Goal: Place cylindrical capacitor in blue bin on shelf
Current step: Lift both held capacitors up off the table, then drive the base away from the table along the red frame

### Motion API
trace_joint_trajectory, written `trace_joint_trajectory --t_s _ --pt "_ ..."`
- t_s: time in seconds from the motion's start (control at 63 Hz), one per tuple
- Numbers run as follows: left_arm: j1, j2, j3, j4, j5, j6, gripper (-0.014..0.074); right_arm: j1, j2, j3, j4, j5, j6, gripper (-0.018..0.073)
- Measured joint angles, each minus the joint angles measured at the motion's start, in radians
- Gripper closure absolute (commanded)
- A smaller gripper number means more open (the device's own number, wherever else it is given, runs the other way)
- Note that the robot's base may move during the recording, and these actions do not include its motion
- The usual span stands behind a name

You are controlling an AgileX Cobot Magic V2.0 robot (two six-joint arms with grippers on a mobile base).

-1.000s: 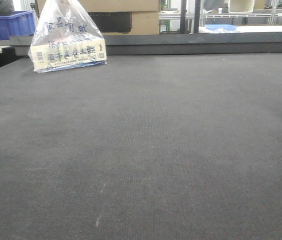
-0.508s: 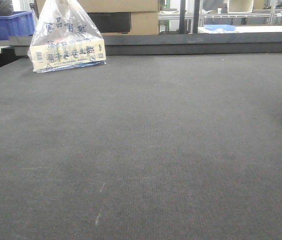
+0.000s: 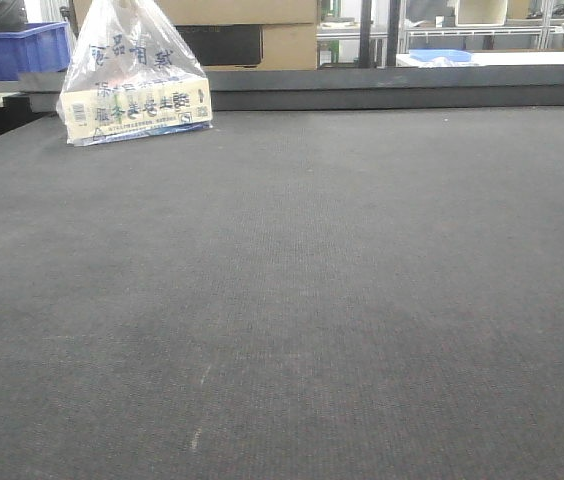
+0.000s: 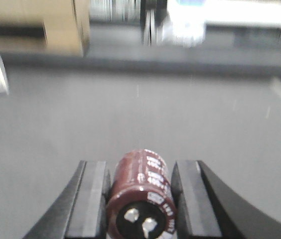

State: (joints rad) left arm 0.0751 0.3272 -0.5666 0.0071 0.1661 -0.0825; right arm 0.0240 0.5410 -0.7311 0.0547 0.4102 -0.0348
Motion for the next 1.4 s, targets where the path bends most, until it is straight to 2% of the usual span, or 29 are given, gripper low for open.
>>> trace_joint_trajectory --t_s 0.238,0.413,0.54,1.397 --pt "0.0 -0.06 0.0 0.0 0.006 0.0 0.0708 0.0 -0.103 0.002 0.0 -0.006 0.0 0.0725" --pt "0.0 -0.061 0.016 0.0 0.019 0.0 0.0708 0.0 -0.159 0.067 0.0 -0.103 -0.002 0.0725" --pt "0.0 -0.061 0.018 0.0 0.022 0.0 0.0708 0.0 -0.198 0.086 0.0 -0.094 -0.002 0.0725" --pt "0.0 -0.061 0.02 0.0 0.022 0.0 0.0708 0.0 -0.208 0.086 0.0 -0.094 -0.004 0.0725"
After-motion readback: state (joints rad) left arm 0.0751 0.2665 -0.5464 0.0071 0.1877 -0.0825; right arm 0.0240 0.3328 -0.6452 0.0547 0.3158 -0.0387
